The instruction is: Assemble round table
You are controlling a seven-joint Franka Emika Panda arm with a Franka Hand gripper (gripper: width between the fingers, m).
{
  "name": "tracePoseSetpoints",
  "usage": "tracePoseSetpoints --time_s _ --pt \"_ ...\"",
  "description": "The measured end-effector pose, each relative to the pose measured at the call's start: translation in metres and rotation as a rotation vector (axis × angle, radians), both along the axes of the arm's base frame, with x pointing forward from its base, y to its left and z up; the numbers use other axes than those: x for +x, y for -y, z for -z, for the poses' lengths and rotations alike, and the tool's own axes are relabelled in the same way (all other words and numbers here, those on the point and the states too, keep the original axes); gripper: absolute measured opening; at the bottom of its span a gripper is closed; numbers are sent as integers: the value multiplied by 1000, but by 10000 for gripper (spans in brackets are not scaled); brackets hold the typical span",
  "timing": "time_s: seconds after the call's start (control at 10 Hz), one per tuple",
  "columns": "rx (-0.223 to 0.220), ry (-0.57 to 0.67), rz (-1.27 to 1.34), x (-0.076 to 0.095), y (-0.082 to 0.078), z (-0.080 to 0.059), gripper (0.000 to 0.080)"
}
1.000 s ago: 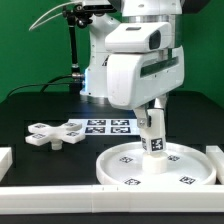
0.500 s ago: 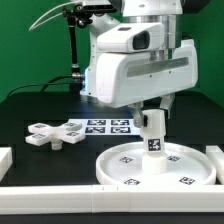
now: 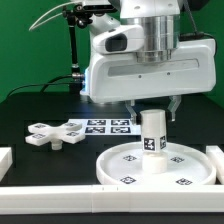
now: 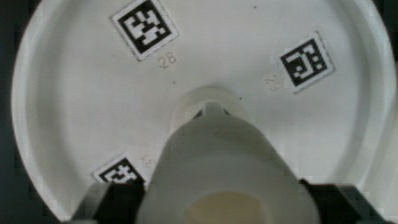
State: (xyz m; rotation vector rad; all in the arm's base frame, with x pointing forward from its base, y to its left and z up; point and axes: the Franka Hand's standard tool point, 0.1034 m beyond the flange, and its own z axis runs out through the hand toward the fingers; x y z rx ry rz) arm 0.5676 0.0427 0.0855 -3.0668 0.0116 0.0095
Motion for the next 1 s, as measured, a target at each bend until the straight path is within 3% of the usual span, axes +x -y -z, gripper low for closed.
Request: tracePoseSetpoints --time_s 0.6,0.7,1.0 --pt "25 -32 358 -1 -1 0 409" --pt "69 -65 514 -1 2 1 409" --pt "128 -123 868 -2 0 2 409"
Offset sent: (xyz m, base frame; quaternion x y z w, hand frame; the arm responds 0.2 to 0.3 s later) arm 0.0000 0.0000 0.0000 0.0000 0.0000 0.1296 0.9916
